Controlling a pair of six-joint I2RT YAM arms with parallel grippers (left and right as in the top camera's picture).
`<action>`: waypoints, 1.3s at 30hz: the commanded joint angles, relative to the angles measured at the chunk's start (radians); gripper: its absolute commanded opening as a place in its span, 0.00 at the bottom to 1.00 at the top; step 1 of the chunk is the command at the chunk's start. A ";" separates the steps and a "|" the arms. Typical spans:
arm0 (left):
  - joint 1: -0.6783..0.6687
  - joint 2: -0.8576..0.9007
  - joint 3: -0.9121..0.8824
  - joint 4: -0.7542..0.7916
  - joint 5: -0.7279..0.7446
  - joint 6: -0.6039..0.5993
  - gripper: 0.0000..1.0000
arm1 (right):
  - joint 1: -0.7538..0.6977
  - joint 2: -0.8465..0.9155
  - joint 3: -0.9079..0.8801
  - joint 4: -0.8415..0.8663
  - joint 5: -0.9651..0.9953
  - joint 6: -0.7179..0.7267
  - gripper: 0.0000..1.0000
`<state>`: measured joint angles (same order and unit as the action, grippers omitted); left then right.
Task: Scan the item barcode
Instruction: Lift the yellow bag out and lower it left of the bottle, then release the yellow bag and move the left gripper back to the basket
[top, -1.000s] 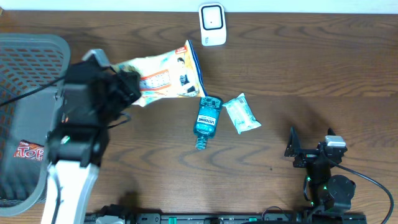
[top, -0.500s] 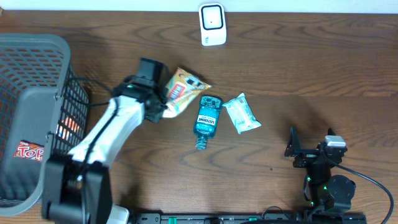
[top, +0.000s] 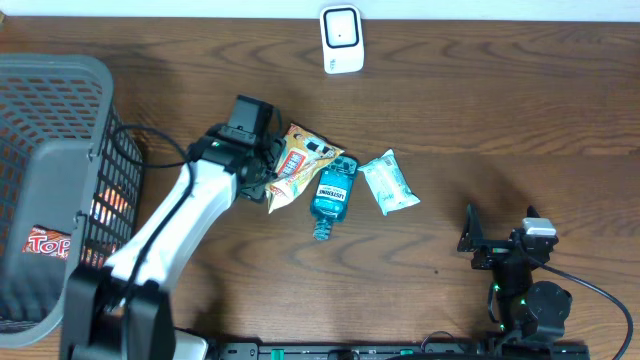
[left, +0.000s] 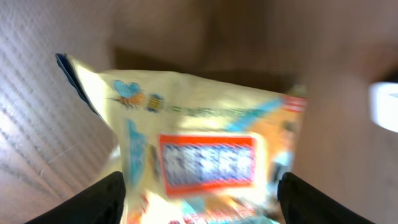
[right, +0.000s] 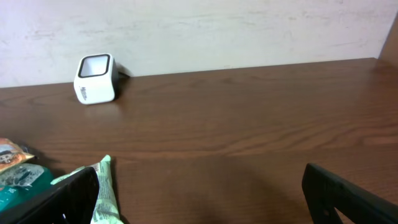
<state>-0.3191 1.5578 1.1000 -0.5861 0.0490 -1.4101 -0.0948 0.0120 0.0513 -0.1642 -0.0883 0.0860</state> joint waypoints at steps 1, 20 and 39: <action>0.001 -0.097 0.010 0.008 -0.072 0.109 0.68 | 0.005 -0.005 -0.003 -0.002 0.008 -0.013 0.99; -0.015 0.083 0.001 -0.095 0.150 0.156 0.08 | 0.005 -0.005 -0.003 -0.002 0.008 -0.013 0.99; -0.053 0.274 -0.068 -0.069 0.141 0.165 0.07 | 0.005 -0.005 -0.003 -0.002 0.008 -0.013 0.99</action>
<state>-0.3687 1.8145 1.0615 -0.6865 0.2054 -1.2945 -0.0948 0.0120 0.0513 -0.1642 -0.0883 0.0860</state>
